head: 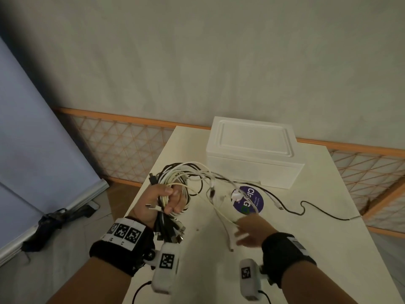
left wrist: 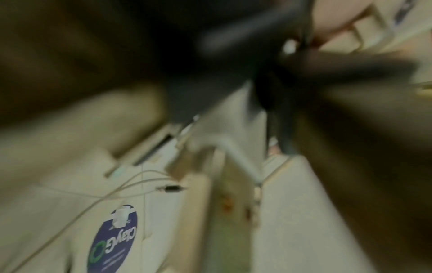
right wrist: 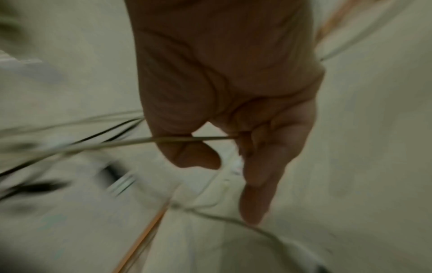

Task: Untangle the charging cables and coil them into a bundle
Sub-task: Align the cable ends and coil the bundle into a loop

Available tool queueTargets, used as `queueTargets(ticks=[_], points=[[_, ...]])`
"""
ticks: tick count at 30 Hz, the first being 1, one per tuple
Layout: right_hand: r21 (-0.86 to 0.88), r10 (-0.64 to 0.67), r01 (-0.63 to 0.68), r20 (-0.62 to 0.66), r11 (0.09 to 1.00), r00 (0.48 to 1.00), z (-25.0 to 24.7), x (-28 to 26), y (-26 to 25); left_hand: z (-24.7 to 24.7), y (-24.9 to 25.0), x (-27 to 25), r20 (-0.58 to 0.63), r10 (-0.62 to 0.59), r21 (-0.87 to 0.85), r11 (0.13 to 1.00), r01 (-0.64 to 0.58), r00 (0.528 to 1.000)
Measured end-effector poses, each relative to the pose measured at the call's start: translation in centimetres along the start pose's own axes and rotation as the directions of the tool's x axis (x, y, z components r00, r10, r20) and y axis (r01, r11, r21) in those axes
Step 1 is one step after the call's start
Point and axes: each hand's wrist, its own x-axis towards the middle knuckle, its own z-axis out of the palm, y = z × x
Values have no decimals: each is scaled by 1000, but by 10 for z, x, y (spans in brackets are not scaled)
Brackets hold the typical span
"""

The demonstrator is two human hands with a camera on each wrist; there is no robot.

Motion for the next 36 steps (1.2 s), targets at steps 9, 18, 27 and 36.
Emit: queueTargets(ticks=[9, 18, 27, 36], points=[[-118, -115, 81, -318, 990, 941, -14, -27, -17, 0, -9, 5, 191, -60, 38, 998, 54, 980], [-457, -849, 728, -134, 511, 511, -25, -46, -78, 33, -37, 6, 205, -249, 354, 920, 165, 947], [-386, -885, 799, -130, 461, 447, -52, -30, -77, 41, -49, -10, 239, -430, 288, 888, 359, 871], [-381, -821, 727, -290, 571, 492, -28, -23, -77, 55, -47, -16, 351, -441, 300, 889, 346, 826]])
